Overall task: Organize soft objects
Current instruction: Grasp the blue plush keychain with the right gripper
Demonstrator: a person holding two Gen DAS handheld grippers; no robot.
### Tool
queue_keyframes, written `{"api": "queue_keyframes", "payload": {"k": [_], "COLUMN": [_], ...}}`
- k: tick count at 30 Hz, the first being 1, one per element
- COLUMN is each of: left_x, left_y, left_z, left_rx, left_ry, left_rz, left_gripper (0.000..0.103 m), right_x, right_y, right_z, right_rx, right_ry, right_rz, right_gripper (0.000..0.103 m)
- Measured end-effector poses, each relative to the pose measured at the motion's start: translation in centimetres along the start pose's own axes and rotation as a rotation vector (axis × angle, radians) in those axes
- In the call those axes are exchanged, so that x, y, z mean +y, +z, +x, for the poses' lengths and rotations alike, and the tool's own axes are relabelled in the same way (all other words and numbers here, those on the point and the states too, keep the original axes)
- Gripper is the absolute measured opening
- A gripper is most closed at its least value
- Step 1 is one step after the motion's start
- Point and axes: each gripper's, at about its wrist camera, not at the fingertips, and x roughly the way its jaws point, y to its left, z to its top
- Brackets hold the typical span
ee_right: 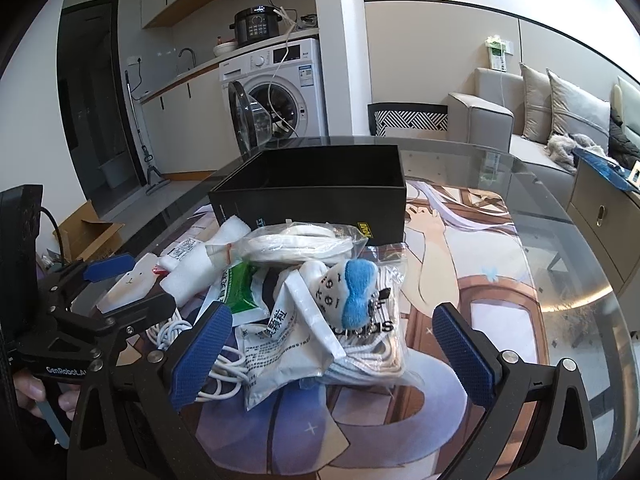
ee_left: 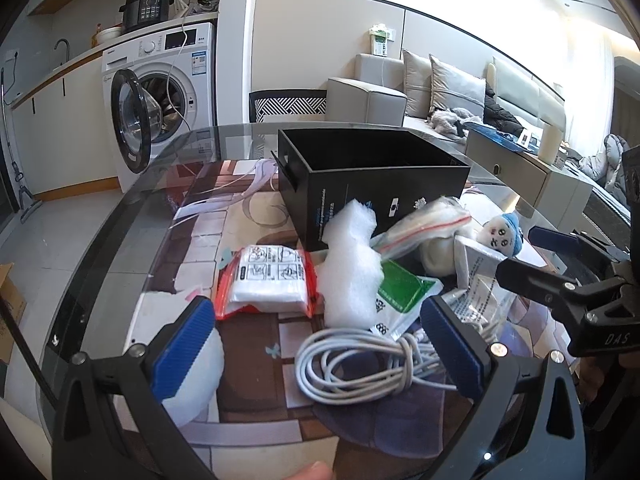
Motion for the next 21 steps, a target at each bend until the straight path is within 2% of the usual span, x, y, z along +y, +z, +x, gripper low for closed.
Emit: {"api": "queue_keyframes", "payload": {"k": [4, 9, 13, 17, 21], "left_x": [0.2, 0.4, 0.4, 0.5, 0.5], "left_y": [0.3, 0.5, 0.5, 0.5, 0.7], "left_z": [0.2, 0.4, 0.4, 0.4, 0.7], "left_rx": [-0.004, -0.005, -0.003, -0.001, 0.0], "left_ry": [0.001, 0.0, 0.0, 0.002, 0.004], "left_rz": [0.0, -0.002, -0.002, -0.005, -0.006], "left_gripper": [0.103, 0.103, 0.103, 0.103, 0.103], "right_x": [-0.6, -1.9, -3.1, -2.2, -0.8], "right_y": [0.8, 1.2, 1.2, 1.2, 0.9], "right_z": [0.4, 0.7, 1.7, 1.8, 2.1], "right_rx": [0.005, 0.007, 0.047, 0.057, 0.067], "right_ry": [0.012, -0.007, -0.01, 0.039, 0.102], "right_rz": [0.021, 0.062, 0.1, 0.054, 0.008], "right_gripper": [0.089, 0.078, 0.062, 0.048, 0.043]}}
